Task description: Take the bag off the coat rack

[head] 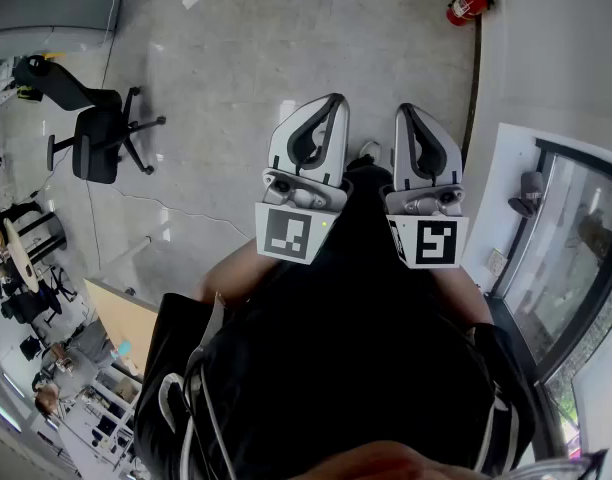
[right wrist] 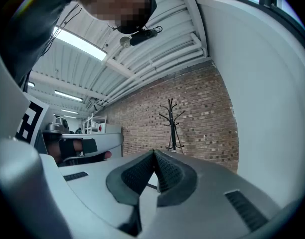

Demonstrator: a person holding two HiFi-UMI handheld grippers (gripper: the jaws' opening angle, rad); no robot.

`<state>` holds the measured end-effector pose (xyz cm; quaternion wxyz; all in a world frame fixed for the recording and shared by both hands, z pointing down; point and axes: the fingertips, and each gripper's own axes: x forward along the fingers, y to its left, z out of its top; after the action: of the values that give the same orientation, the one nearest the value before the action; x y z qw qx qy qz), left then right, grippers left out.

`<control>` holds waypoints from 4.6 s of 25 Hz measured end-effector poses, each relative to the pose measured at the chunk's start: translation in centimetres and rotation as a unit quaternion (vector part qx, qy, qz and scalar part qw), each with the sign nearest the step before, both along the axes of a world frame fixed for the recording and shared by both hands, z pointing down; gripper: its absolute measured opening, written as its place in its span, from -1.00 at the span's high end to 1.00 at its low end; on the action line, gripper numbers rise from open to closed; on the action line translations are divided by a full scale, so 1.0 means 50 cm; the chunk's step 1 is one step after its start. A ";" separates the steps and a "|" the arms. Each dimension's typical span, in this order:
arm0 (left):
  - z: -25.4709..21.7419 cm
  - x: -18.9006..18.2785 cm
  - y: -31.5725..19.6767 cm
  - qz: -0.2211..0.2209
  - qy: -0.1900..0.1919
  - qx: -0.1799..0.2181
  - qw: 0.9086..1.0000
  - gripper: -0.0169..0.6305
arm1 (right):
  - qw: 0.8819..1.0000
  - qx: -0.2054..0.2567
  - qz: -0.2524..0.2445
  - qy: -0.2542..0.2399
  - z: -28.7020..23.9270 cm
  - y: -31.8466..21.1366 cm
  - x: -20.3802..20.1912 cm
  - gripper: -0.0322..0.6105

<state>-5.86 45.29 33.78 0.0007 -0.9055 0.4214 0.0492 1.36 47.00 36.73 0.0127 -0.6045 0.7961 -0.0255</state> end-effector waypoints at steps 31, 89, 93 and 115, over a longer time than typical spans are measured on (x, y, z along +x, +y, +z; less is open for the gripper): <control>0.078 0.084 0.049 -0.031 -0.018 -0.065 0.997 0.89 | 0.999 -0.007 -0.008 -0.033 0.071 0.068 0.121 0.84; 0.093 0.077 -0.707 -0.046 0.014 -0.034 0.998 0.89 | 0.999 -0.023 0.023 -0.010 0.123 -0.679 0.197 0.84; 0.055 0.055 -0.869 -0.041 0.018 -0.022 0.999 0.89 | 0.999 -0.031 0.001 -0.023 0.096 -0.867 0.141 0.84; 0.099 -0.015 -1.223 -0.064 0.041 -0.065 0.995 0.89 | 0.998 -0.016 0.054 -0.004 0.061 -1.239 0.109 0.84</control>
<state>-6.61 -15.85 38.75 -0.0722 -0.8719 0.4808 0.0586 6.82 -14.97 39.76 0.0076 -0.6464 0.7619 -0.0403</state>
